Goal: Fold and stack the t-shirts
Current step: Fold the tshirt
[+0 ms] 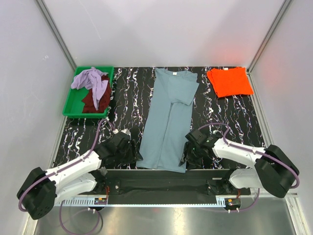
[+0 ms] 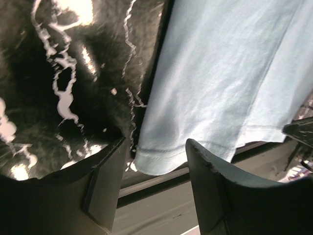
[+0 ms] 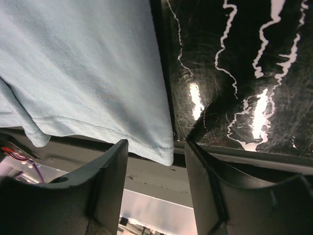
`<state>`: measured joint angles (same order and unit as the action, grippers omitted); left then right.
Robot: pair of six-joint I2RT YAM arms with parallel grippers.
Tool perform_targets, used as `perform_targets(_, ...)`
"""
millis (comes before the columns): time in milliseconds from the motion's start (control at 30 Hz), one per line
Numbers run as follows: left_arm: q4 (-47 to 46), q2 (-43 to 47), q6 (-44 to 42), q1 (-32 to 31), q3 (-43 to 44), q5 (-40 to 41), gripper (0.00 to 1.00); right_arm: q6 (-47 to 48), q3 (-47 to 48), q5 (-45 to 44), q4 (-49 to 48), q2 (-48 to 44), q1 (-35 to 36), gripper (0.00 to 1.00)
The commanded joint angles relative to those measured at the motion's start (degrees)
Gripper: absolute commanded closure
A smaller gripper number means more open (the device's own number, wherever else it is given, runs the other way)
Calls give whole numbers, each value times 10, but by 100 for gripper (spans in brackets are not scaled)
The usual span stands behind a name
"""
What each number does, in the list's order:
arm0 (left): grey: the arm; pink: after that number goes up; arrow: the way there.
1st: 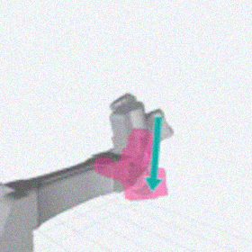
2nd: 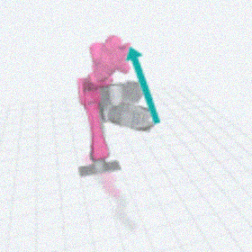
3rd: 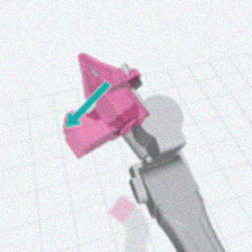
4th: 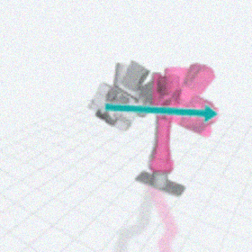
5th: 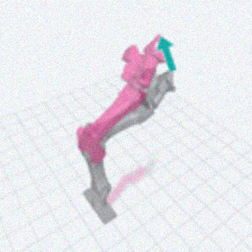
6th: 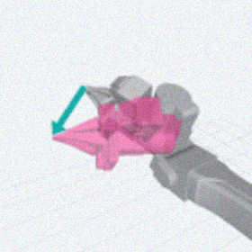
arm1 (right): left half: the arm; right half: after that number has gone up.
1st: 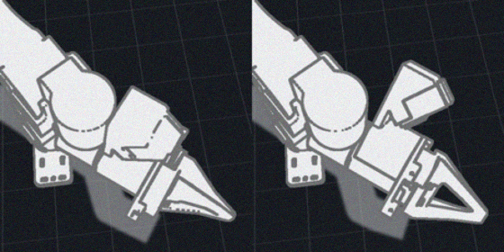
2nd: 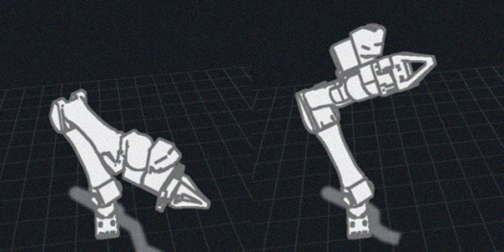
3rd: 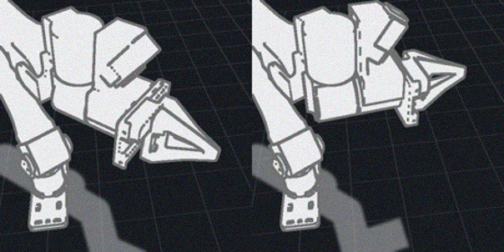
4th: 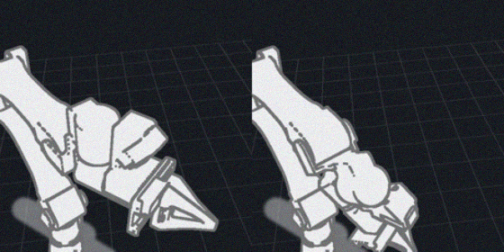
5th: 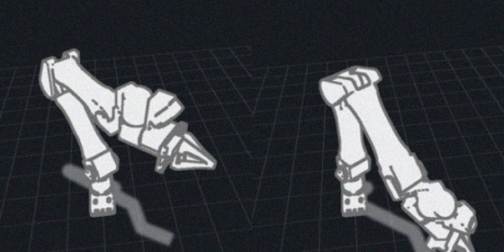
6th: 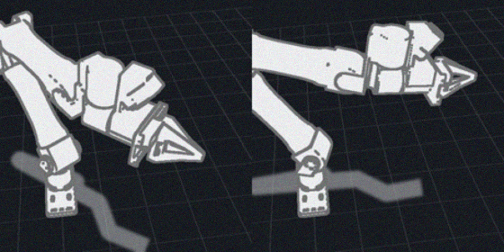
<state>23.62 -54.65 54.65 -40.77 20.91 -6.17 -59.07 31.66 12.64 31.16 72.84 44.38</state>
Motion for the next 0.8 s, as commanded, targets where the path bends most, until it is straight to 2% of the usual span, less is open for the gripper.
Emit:
perform_targets(0, 83, 2, 4, -12, -3, 84, 41, -37, -14, -51, 7, -21, 10, 43)
perform_targets(200, 79, -9, 5, -19, -1, 85, 41, -56, -46, -32, -36, -52, 12, 45)
perform_targets(433, 114, -11, 11, -37, 20, 131, 43, -58, -48, -33, -51, -31, 20, 52)
perform_targets(467, 115, -13, 12, -39, 23, 132, 43, -59, -49, -37, -47, -33, 21, 56)
perform_targets(500, 116, -14, 13, -40, 25, 133, 43, -60, -49, -39, -42, -34, 21, 67)
perform_targets(567, 126, -12, 14, -45, 29, 134, 43, -60, -49, -50, -23, -49, 21, 81)
perform_targets(600, 129, -4, 15, -47, 35, 134, 43, -61, -49, -54, -15, -57, 21, 93)
perform_targets(667, 148, 5, 22, -58, 43, 141, 43, -61, -42, -67, 16, -86, 21, 100)
perform_targets(767, 194, 2, 39, -100, 77, 198, 42, -66, -35, -88, 58, -121, 21, 100)
